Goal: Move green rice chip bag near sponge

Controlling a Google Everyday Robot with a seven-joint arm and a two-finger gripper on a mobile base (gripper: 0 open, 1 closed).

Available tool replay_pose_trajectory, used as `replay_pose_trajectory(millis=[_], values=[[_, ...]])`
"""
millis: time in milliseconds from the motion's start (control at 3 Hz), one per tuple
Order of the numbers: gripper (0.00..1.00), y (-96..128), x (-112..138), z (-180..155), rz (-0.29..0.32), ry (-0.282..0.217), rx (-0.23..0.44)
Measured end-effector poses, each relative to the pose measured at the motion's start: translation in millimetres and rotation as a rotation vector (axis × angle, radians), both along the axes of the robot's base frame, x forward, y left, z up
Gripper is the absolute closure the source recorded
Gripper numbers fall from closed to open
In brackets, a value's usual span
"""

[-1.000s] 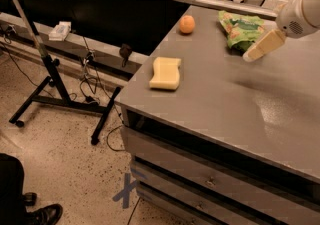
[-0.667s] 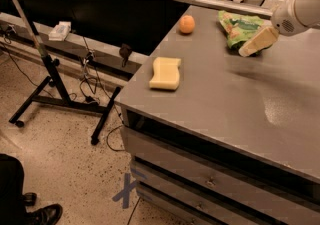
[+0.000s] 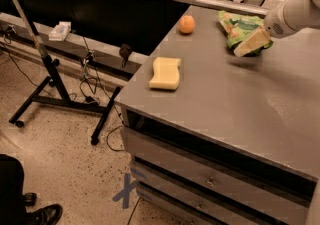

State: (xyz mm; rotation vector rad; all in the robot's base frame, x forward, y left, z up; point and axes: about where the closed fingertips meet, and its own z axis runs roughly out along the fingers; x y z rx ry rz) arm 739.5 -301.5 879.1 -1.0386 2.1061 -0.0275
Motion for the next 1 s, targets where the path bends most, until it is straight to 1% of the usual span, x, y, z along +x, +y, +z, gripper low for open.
replay_pose_trajectory(millis=[333,667,1000], values=[[0.00,-5.0,5.9,-12.7,-0.016,0.020,-0.009],[0.18,-6.7,8.7,-17.5,-0.017,0.024,-0.013],[0.41,-4.9,9.0,-15.0,-0.004,0.014,-0.015]])
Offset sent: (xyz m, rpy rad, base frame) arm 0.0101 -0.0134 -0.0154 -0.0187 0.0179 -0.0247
